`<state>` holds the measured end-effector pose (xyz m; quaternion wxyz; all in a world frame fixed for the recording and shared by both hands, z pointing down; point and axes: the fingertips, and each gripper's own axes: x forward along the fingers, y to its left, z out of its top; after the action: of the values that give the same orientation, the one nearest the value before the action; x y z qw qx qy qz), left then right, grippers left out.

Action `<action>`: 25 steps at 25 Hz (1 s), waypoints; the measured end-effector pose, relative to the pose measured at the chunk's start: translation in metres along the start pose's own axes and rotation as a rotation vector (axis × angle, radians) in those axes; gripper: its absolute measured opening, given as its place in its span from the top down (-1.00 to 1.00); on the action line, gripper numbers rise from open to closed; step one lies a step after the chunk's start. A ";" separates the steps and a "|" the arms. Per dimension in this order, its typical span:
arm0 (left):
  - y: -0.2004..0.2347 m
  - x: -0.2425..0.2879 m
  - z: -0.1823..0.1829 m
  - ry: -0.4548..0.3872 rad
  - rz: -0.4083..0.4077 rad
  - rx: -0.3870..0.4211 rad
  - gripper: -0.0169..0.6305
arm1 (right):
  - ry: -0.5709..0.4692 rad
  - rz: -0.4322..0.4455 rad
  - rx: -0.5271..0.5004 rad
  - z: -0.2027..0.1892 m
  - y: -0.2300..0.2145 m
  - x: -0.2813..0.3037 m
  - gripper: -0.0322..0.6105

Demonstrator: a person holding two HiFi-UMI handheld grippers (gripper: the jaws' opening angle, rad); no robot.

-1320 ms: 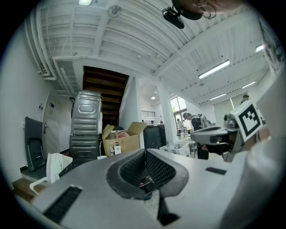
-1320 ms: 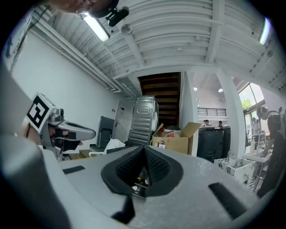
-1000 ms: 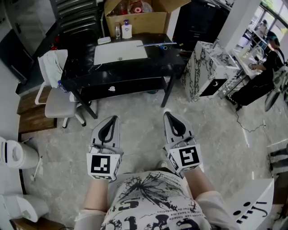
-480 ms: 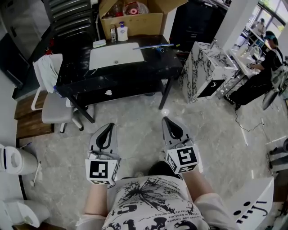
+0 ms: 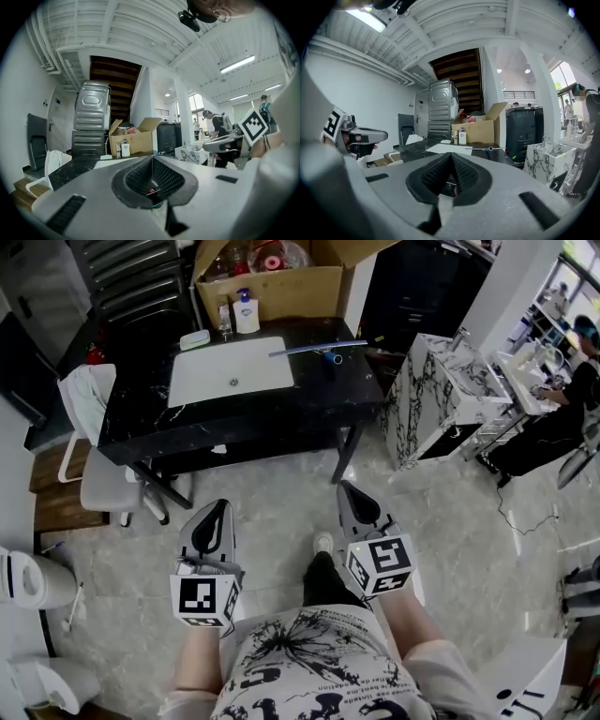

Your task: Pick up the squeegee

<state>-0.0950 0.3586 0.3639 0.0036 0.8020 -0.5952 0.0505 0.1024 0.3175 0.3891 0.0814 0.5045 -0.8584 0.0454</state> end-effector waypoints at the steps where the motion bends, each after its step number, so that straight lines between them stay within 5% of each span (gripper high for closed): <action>1: 0.000 0.019 0.003 0.006 0.012 -0.010 0.91 | 0.002 0.010 0.004 0.002 -0.015 0.015 0.92; 13: -0.009 0.242 0.038 0.004 0.101 -0.028 0.91 | 0.079 0.130 -0.021 0.032 -0.188 0.188 0.92; 25: 0.048 0.384 0.031 0.027 0.062 -0.051 0.91 | 0.178 0.101 -0.020 0.033 -0.244 0.329 0.92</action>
<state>-0.0290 -0.0236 0.3632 0.0307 0.7821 -0.6206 0.0464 0.1555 -0.0896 0.4169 0.1600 0.4538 -0.8724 0.0857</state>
